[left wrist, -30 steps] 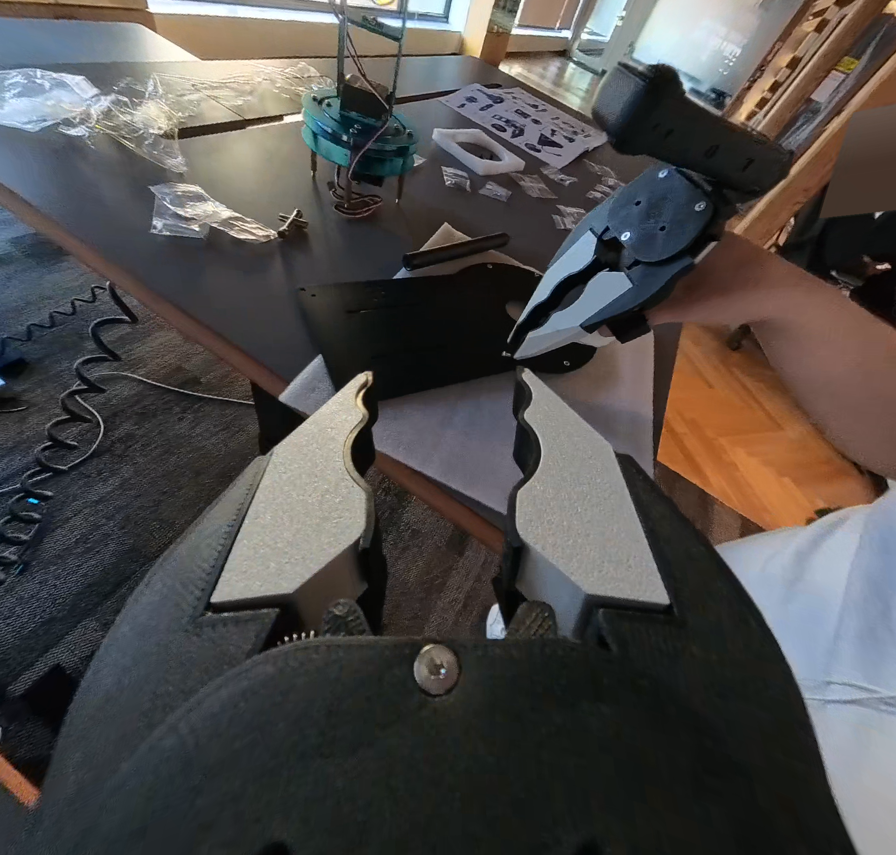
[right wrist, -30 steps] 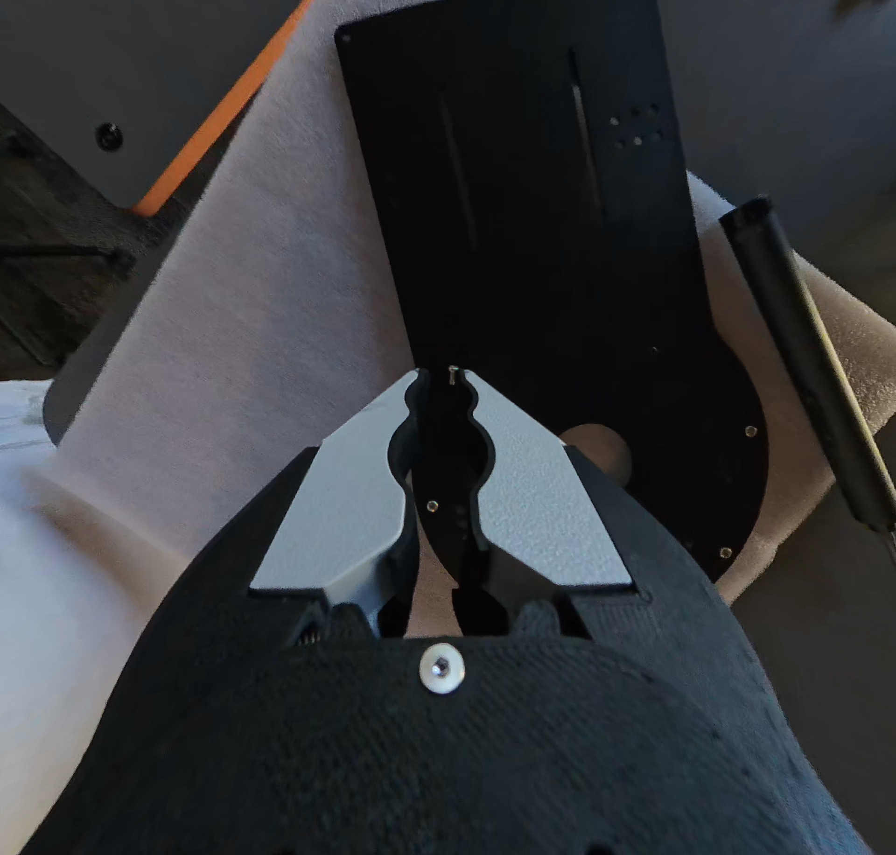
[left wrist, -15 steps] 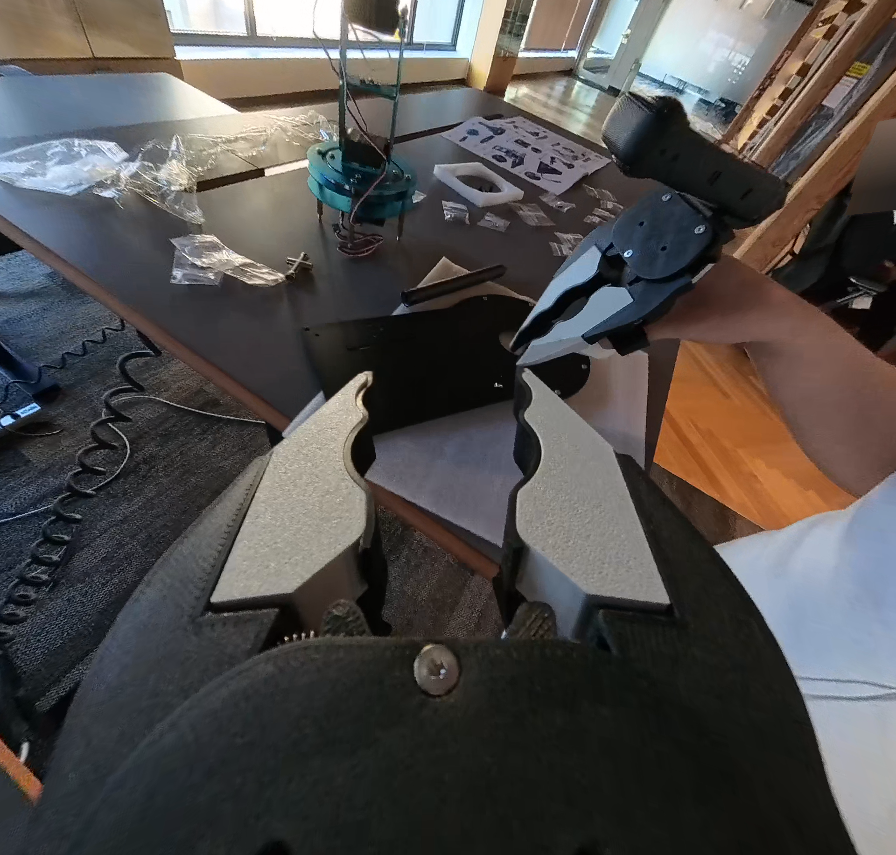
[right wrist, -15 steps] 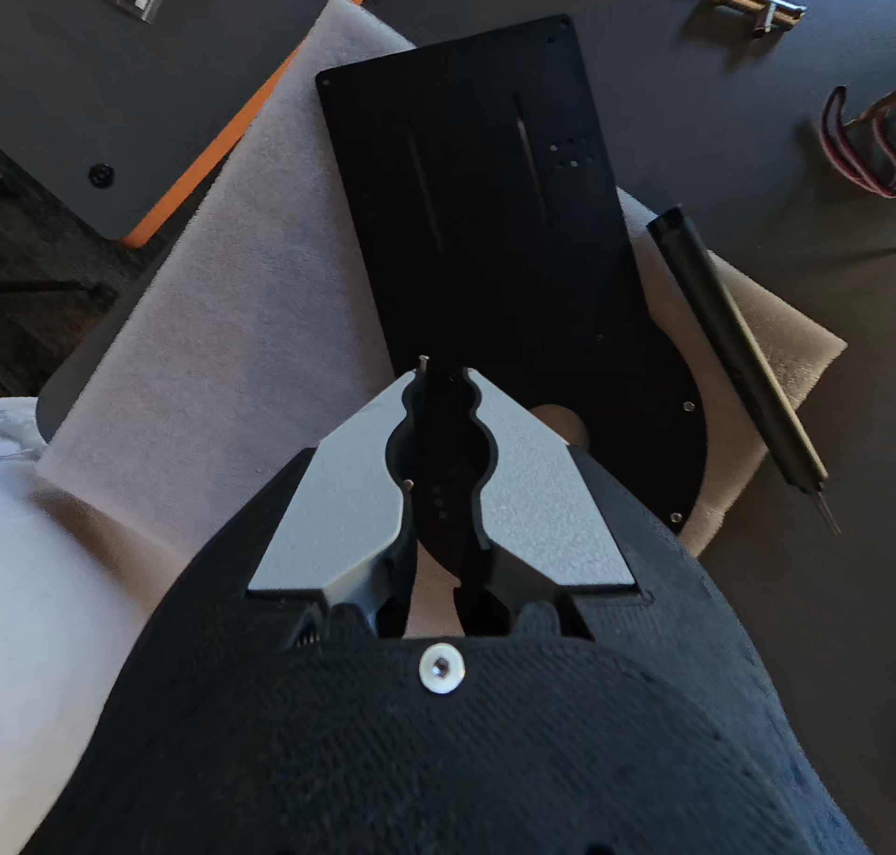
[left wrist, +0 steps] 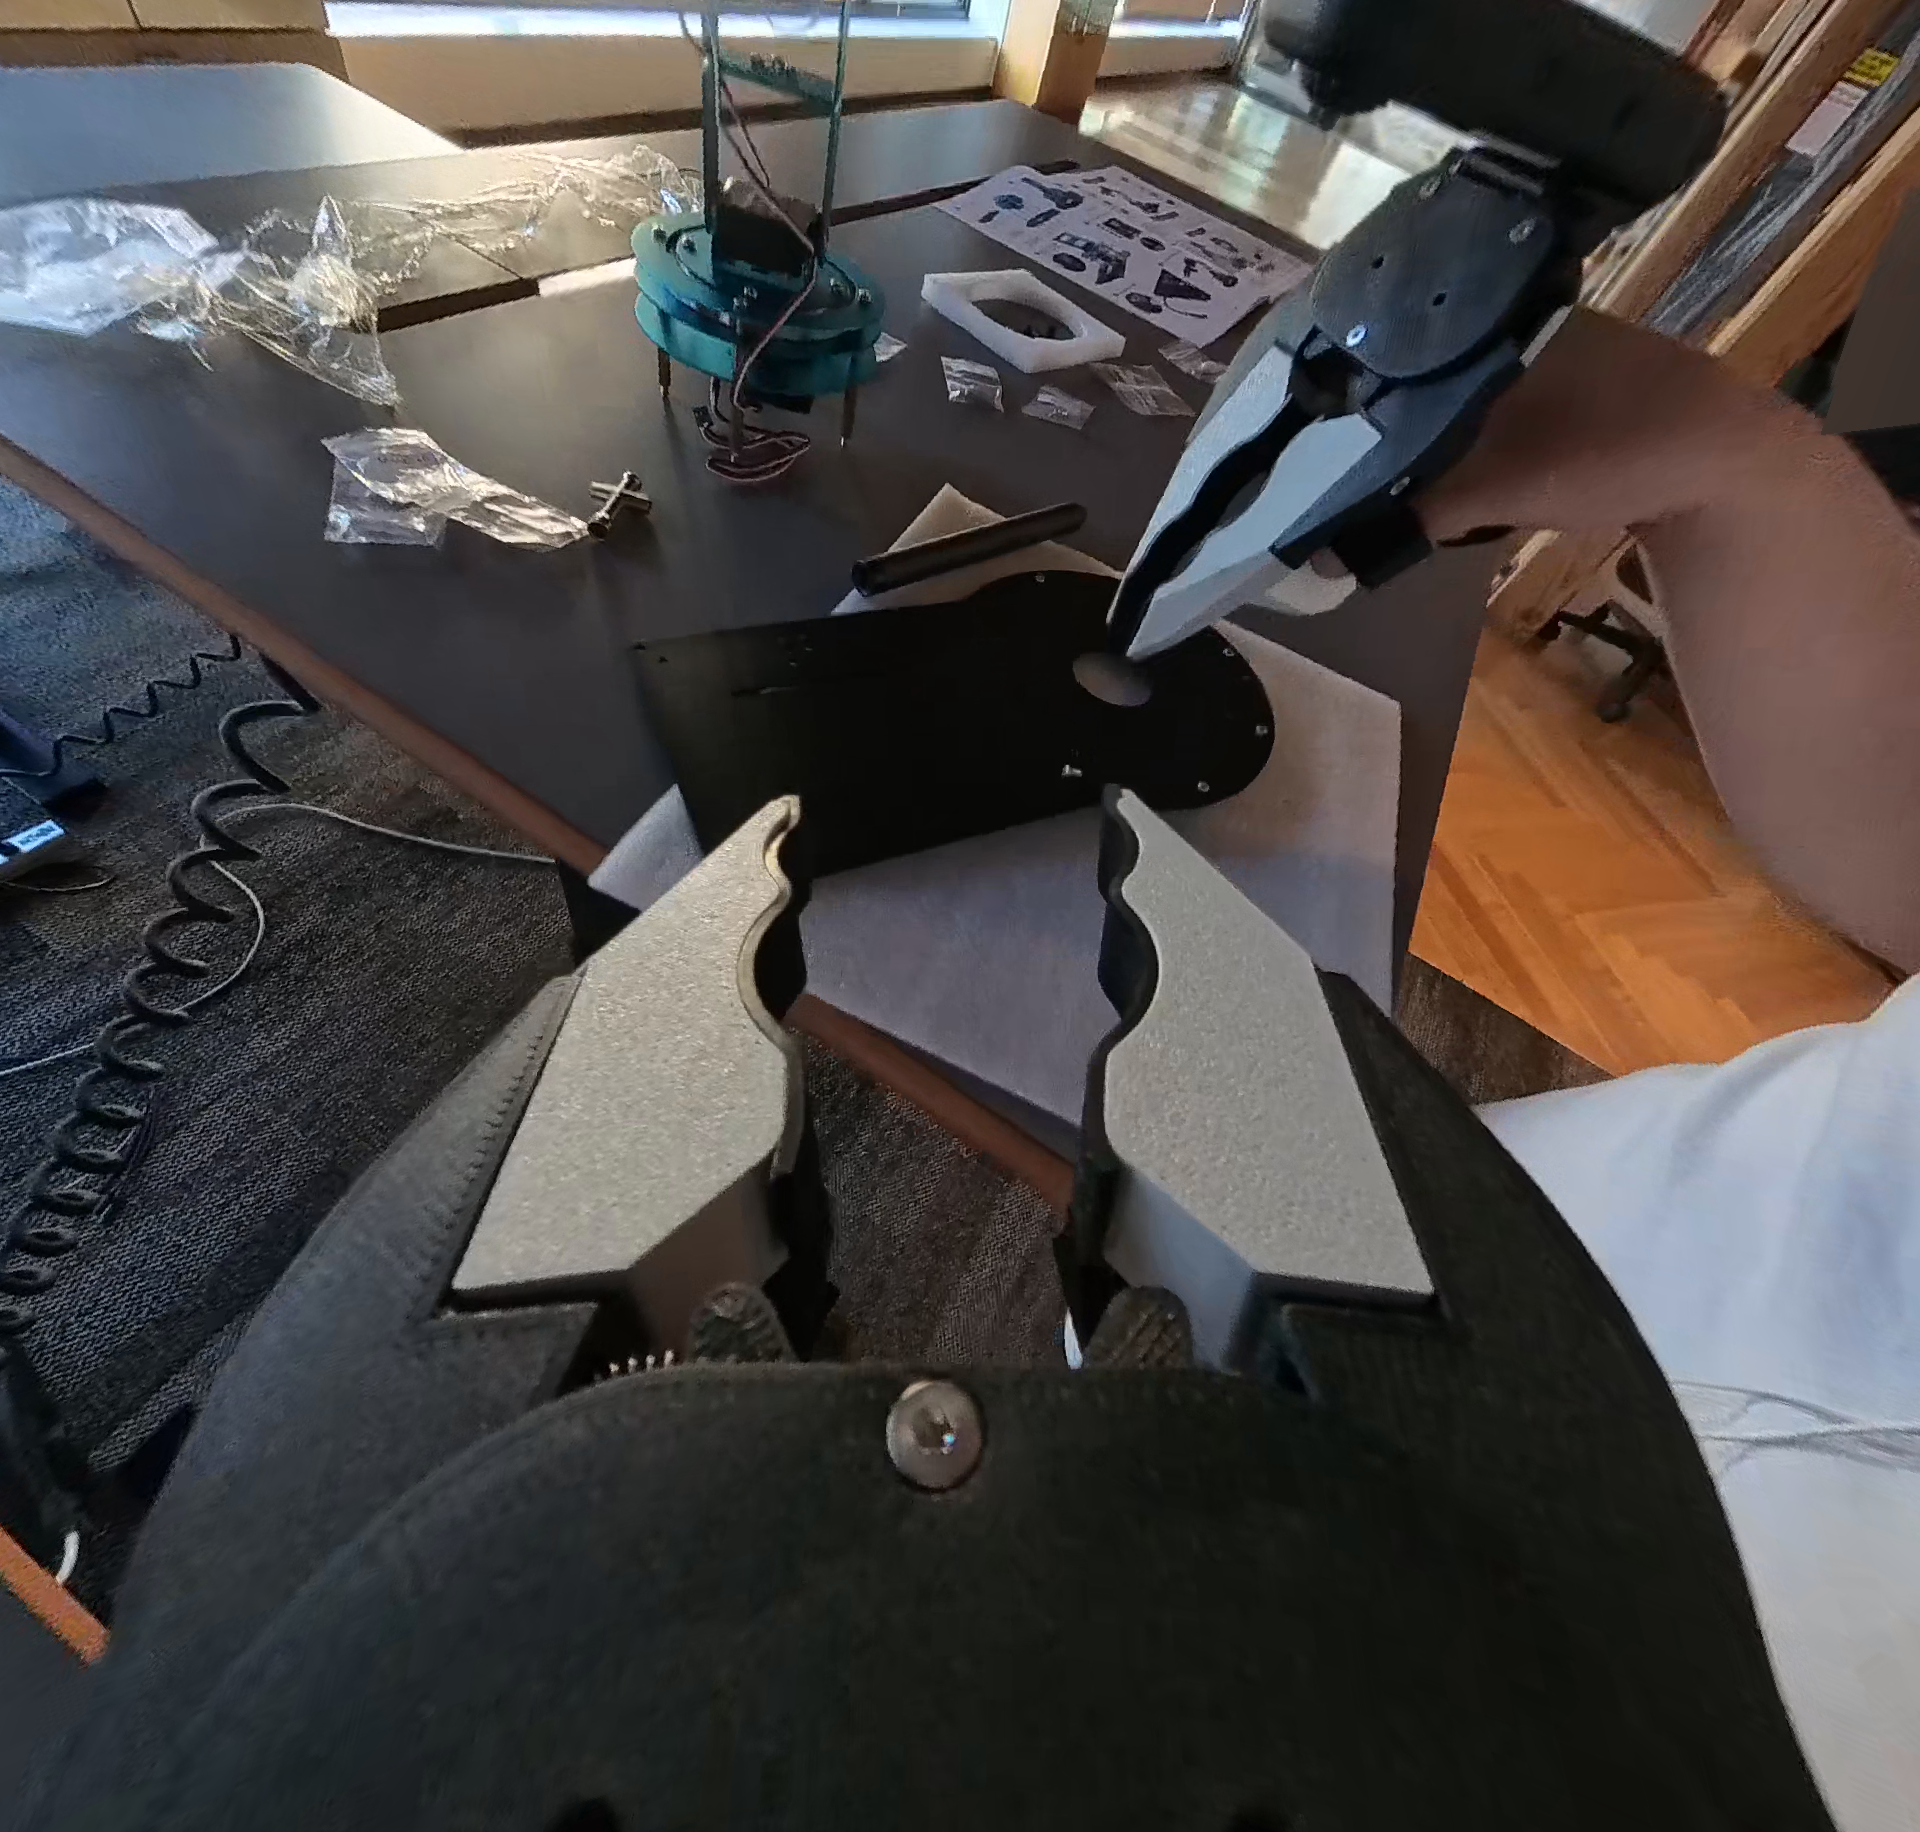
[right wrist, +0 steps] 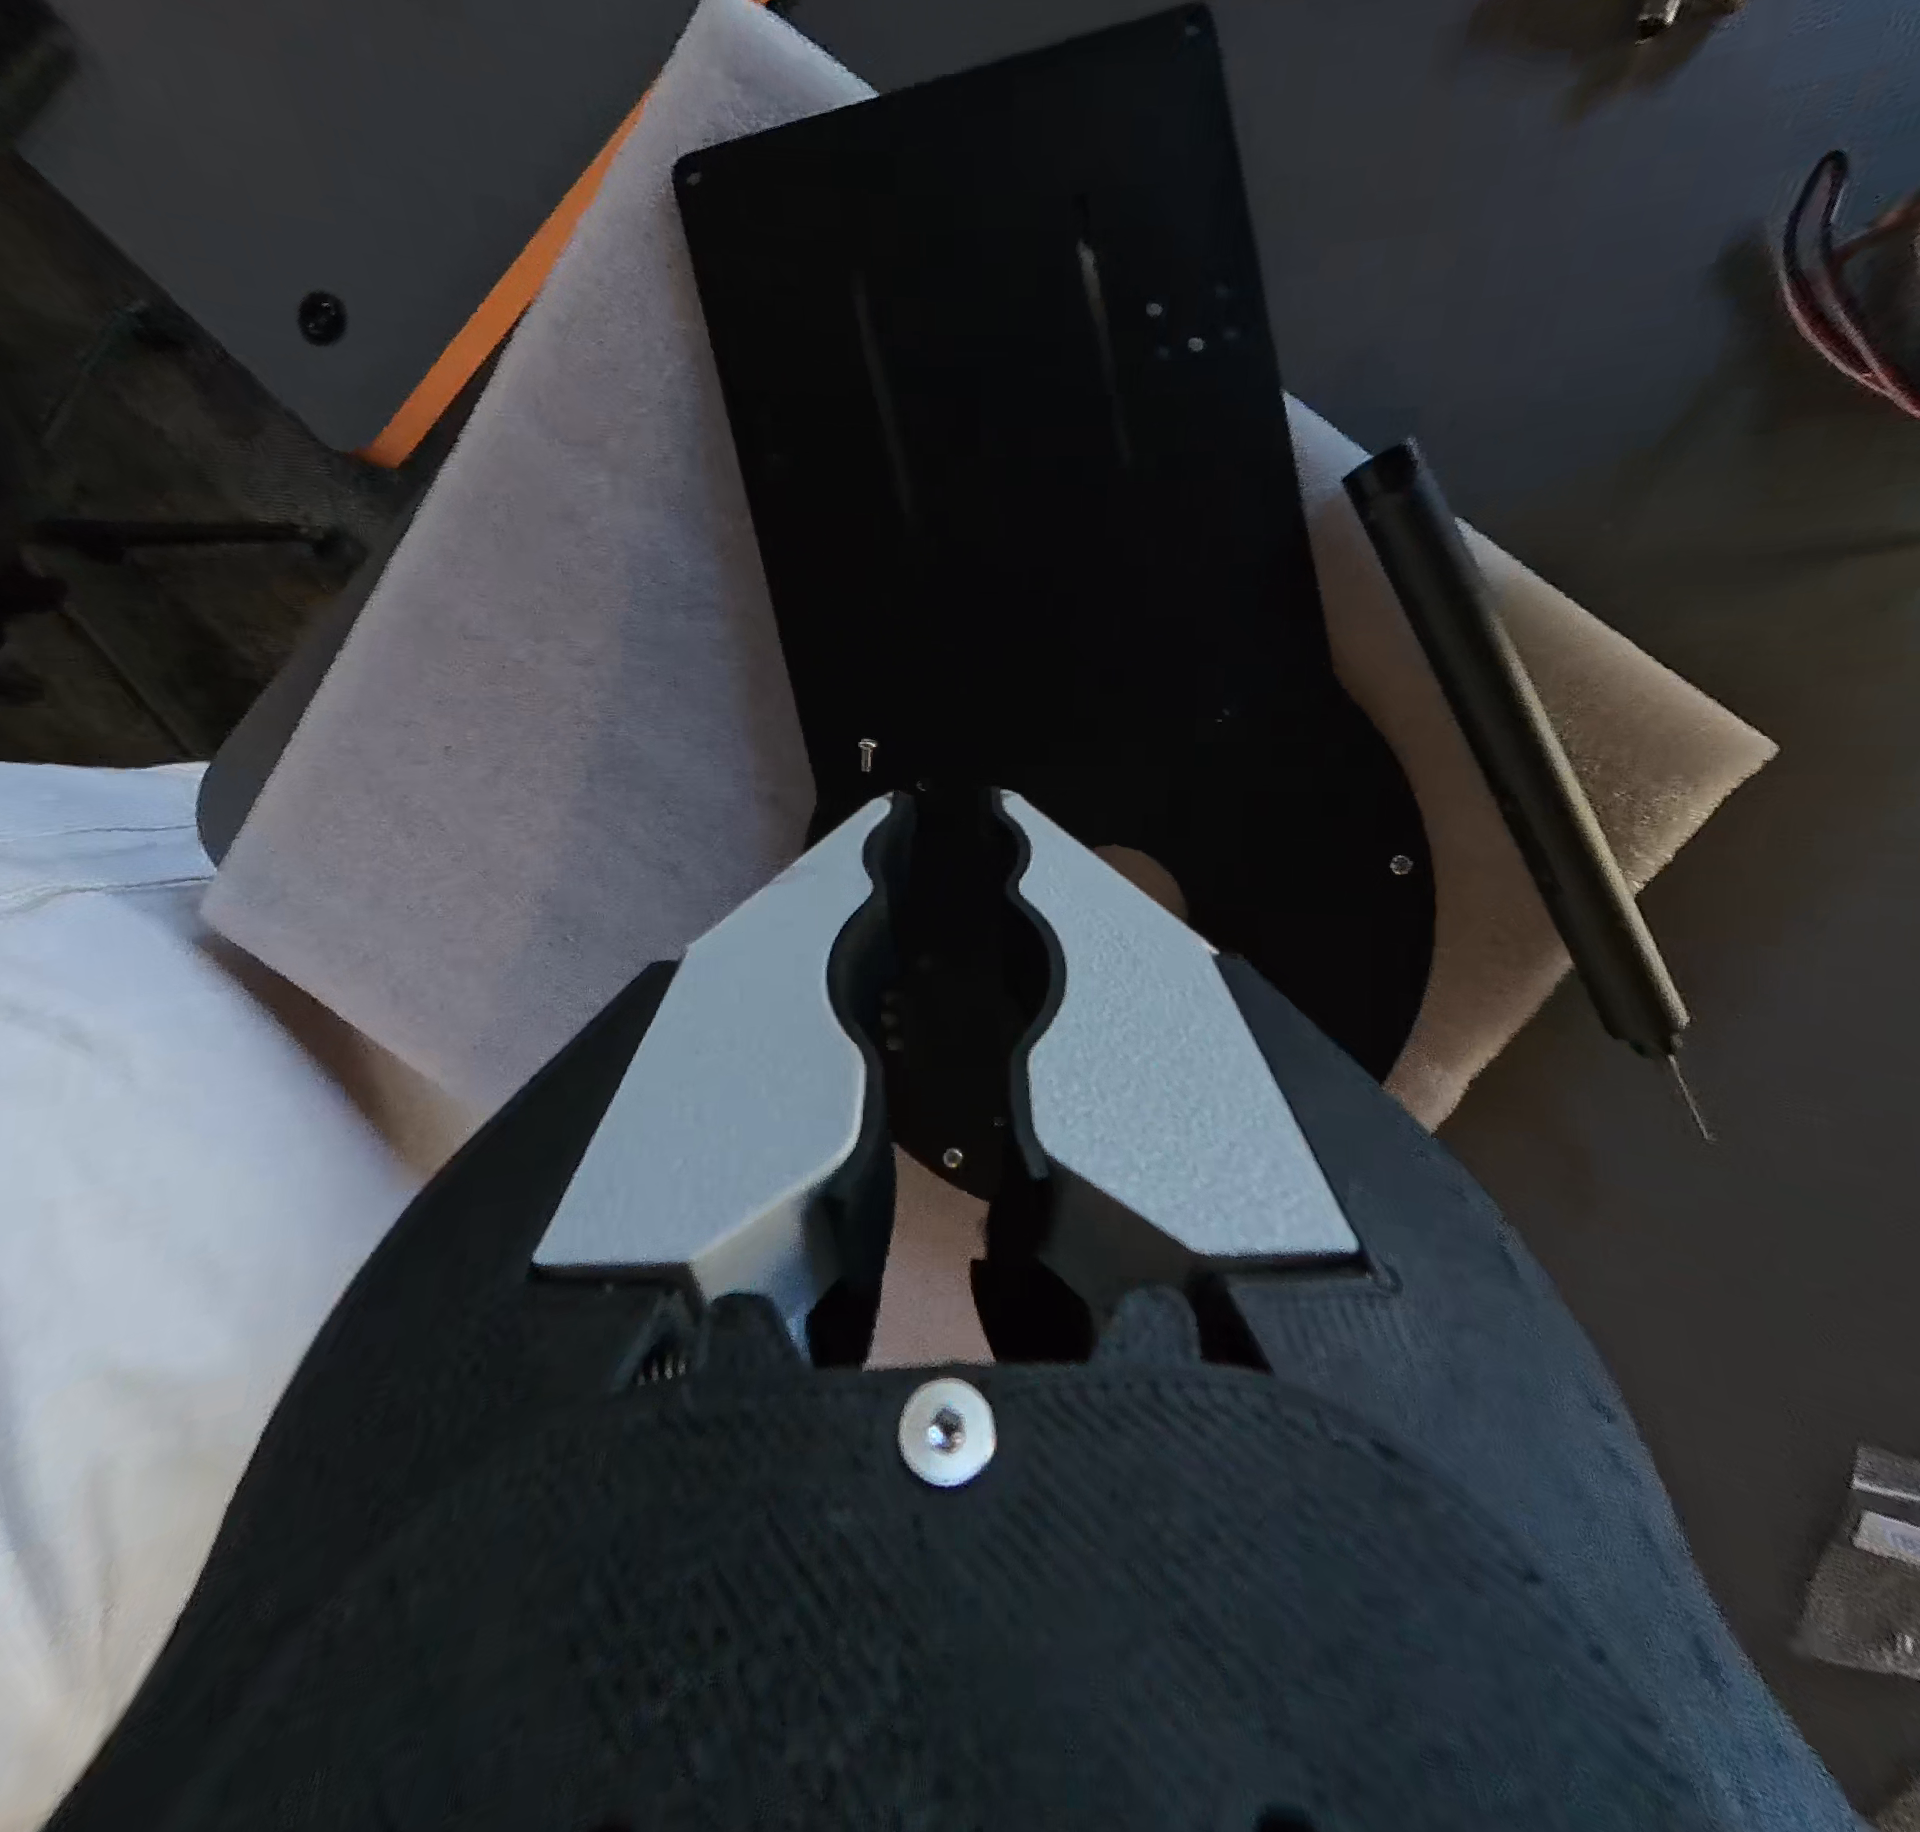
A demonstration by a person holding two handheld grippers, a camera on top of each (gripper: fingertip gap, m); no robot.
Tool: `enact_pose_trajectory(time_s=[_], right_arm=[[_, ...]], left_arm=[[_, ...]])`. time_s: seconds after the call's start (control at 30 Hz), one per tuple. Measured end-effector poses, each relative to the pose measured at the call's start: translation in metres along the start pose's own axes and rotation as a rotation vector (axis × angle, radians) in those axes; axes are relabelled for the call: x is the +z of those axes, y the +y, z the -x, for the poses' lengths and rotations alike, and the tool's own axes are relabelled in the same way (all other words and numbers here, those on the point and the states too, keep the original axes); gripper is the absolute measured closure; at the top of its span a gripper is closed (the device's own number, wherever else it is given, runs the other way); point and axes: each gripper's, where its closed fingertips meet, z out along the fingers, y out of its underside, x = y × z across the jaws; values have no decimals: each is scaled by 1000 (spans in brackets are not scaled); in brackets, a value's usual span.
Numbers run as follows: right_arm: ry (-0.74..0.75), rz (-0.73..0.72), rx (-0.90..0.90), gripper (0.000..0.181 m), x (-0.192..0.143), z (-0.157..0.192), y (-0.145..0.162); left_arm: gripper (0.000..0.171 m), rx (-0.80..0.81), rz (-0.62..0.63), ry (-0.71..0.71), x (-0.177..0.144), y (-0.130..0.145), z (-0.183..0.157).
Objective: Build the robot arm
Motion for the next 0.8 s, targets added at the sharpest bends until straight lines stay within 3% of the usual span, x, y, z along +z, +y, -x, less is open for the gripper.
enact_pose_trajectory(time_s=[0.17, 0.4, 0.8], right_arm=[[-16, 12, -25, 173, 16, 7, 0], [-24, 87, -13, 175, 42, 22, 3], [10, 135, 34, 173, 49, 20, 11]], left_arm=[[118, -11, 41, 15, 8, 16, 5], [118, -11, 36, 25, 12, 14, 16], [119, -30, 49, 48, 12, 21, 27]])
